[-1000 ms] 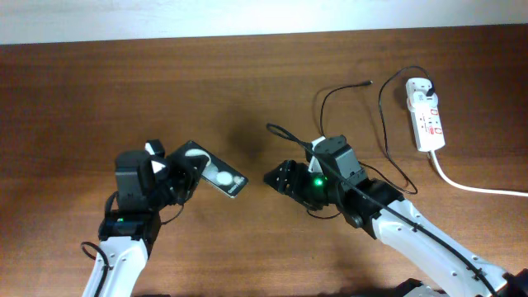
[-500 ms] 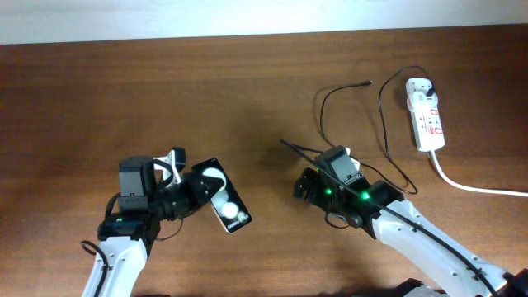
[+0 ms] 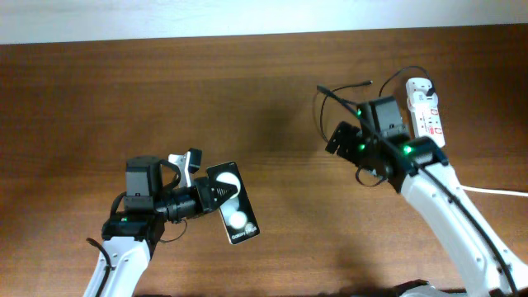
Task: Plug charger to phone and switch on socket
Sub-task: 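Release the phone from the right gripper and pull it back, then reach the right gripper to the black USB-C cable end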
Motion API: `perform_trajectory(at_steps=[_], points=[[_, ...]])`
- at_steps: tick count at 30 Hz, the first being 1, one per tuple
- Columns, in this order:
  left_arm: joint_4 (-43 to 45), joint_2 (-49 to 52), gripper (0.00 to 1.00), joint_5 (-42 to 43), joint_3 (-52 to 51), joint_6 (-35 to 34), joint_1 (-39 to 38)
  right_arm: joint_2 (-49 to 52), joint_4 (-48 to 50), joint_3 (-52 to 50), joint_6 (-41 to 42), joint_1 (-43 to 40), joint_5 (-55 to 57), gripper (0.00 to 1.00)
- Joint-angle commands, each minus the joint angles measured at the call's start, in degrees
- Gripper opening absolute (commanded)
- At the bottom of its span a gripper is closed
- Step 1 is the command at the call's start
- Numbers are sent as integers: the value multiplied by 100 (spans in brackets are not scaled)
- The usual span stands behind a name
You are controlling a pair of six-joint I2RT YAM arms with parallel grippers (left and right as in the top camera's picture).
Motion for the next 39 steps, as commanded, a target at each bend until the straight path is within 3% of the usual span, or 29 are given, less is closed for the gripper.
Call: perform_trajectory(at_steps=[1,10,17,22,28,34,39], points=[[52,-33,0,151,72,63,-4,605,0,542,-157,-317,85,96],[72,-33,0,-164,72,-315,-4,3268,-11,2949,-669,-649,85,93],[72,-33,0,-216,72,-328,-4,4557,142,4350,-662,-702,706,88],[72,-33,0,-330,72,-328,-4,4795,522,4398,-334,-706,1414,85],[50,-33,0,-348,72,-326,-4,5117,857,4398,313,-750,1410,85],[7,-33,0,-354,72,-326,-4,5473,1102,4395,328,-852,1412,82],[7,-33,0,-369,72,-326,-4,5687,1241,4395,326,-887,1388,66]])
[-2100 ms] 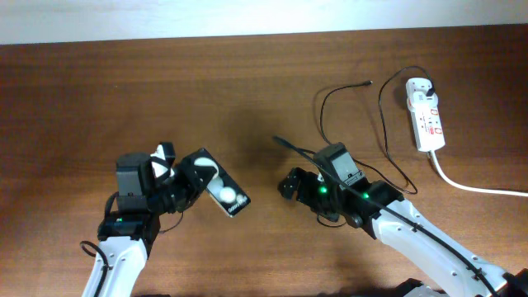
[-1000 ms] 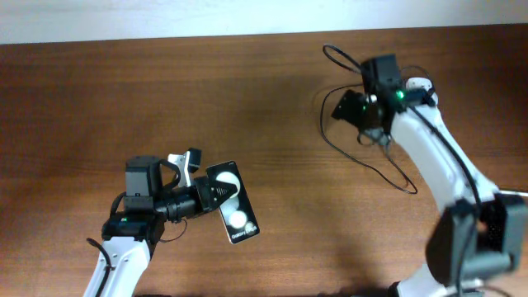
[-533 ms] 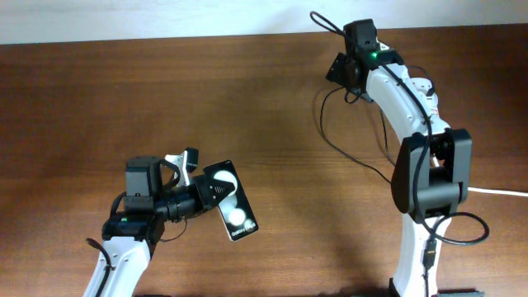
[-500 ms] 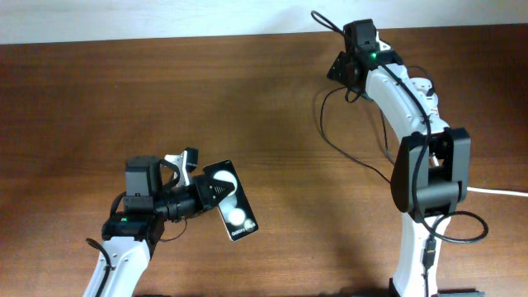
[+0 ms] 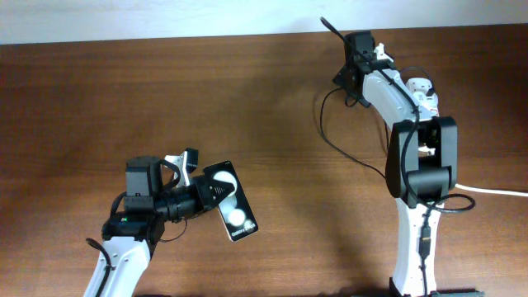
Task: Plug charger to phone and switch on socket
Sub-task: 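Reach the right gripper to the black USB-C cable end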
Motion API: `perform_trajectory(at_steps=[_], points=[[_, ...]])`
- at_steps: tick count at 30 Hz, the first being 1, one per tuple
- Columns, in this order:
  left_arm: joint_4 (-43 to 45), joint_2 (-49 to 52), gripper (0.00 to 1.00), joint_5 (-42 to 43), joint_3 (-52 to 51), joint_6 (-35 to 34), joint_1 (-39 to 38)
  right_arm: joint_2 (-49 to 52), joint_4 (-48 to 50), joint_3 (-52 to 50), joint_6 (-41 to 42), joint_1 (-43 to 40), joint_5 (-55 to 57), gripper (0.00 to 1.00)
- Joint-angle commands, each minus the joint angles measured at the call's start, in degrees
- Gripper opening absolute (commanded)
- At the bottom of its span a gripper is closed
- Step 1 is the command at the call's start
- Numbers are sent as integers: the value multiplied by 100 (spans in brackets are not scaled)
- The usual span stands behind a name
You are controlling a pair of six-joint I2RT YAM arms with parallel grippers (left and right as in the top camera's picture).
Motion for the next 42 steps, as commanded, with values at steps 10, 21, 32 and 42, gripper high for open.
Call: perform_trajectory(at_steps=[10,21,32,42], points=[[26,-33,0,46,72,-42,-4,175,173,111,-1097,-31,-581,26],[26,-33,0,48,72,-42,-4,24,-1360,111,-3327,811,-1414,14],[24,-33,0,50,72,-42,-4,26,-2371,109,-3394,2190,-254,55],[24,-33,0,50,72,-44,-4,68,-2059,94,-3357,1996,-55,67]])
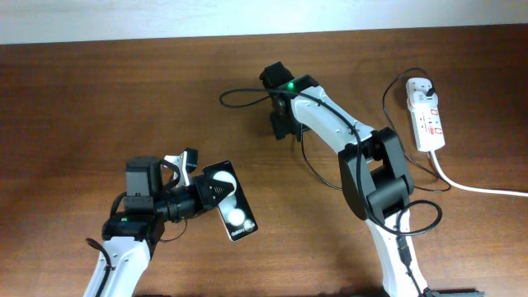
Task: Plug charger to phone and switch on socket
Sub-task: 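Reach the right gripper to the black USB-C cable end, then grasp the USB-C plug with the right gripper and lift it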
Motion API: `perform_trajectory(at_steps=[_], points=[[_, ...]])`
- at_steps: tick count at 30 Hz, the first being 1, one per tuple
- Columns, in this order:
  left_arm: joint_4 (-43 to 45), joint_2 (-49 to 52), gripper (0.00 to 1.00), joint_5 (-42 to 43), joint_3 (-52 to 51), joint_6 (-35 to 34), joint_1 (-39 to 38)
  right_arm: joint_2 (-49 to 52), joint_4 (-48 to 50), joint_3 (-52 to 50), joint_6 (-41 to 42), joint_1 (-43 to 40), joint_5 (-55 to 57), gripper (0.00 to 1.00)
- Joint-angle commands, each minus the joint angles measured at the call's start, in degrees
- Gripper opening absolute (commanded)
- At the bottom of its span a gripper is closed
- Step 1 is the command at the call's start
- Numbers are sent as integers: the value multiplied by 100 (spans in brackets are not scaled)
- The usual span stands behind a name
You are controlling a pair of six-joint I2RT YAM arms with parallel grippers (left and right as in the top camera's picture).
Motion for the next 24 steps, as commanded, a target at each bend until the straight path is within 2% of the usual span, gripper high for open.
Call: perform_trajectory(at_steps=[1,6,12,17,21,24], points=[[31,-33,0,114,72,-44,-4,140,20,-98,149,-96,205,67],[31,-33,0,114,72,-149,-4,210,39,-98,949,-289,190,52],[31,-33,0,111,72,-149,-4,376,-68,-98,944,-428,-435,35],[31,-33,0,111,72,-149,-4,409,-177,-101,944,-420,-433,25],[31,-33,0,109,72,-146,-4,409,-168,-103,944,-420,-433,9],[31,-33,0,105,72,-146,-4,407,-153,-103,885,-431,-431,4]])
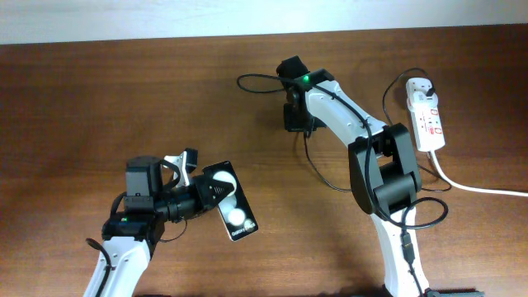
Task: Plug charger to phone and switch on socket
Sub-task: 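Grasp the USB-C plug with the right gripper and lift it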
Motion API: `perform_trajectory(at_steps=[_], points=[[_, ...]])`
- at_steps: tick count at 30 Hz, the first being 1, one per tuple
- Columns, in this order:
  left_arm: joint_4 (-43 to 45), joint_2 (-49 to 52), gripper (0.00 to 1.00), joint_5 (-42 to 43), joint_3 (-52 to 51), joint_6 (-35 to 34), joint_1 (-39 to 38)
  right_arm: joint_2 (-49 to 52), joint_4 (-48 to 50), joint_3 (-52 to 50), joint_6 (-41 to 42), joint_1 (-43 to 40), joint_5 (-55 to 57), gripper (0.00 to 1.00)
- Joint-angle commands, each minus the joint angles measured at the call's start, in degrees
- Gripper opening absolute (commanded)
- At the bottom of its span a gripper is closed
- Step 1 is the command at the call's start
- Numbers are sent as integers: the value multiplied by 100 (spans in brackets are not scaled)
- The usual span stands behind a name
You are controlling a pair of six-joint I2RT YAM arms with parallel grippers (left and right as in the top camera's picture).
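The black phone, marked with white circles, lies tilted at the lower left. My left gripper is shut on its upper end. My right arm reaches across the table's far middle, where my right gripper points down and appears shut on the black charger cable. One part of the cable loops out to the left of the gripper. The rest trails down and right toward the white power strip. The cable's plug tip cannot be made out. Phone and right gripper are well apart.
The power strip lies at the far right with a plug in its top socket. Its white cord runs off the right edge. Slack black cable lies beside my right arm's elbow on the brown wooden table.
My right gripper has shifted a little to the right with the cable, and the cable loop to its left has followed. The left arm and phone have not moved.
First my right gripper was beside the power strip with the cable. Then it was at the table's far edge with the cable end sticking up. Later it stood left of centre, and now slightly right of that. The left gripper held the phone still throughout.
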Motion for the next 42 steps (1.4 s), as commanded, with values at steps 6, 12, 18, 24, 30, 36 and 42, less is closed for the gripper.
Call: perform_trajectory(at_steps=[6,12,18,24,30,36,42], points=[[-81,-33,0,66,72,-57,-4,-61,-332,-85,-369,-24,7,4],[-24,-33,0,535,72,-57,0,-1438,-1362,-85,-378,-24,-280,4],[319,7,0,949,72,-382,0,-3342,-2085,-87,-588,-22,-907,4],[1784,599,0,1333,72,-1064,0,-4739,-2876,-116,-817,-11,-1353,4],[4227,1604,0,1856,72,-2623,0,-6096,-3038,-872,-820,-7,-1808,4],[6107,1777,0,1707,72,-4002,0,-7261,-2159,-2920,-767,282,-2398,4],[6148,1777,0,1471,72,-4411,0,-7335,-702,-4280,-210,1600,-2411,4]])
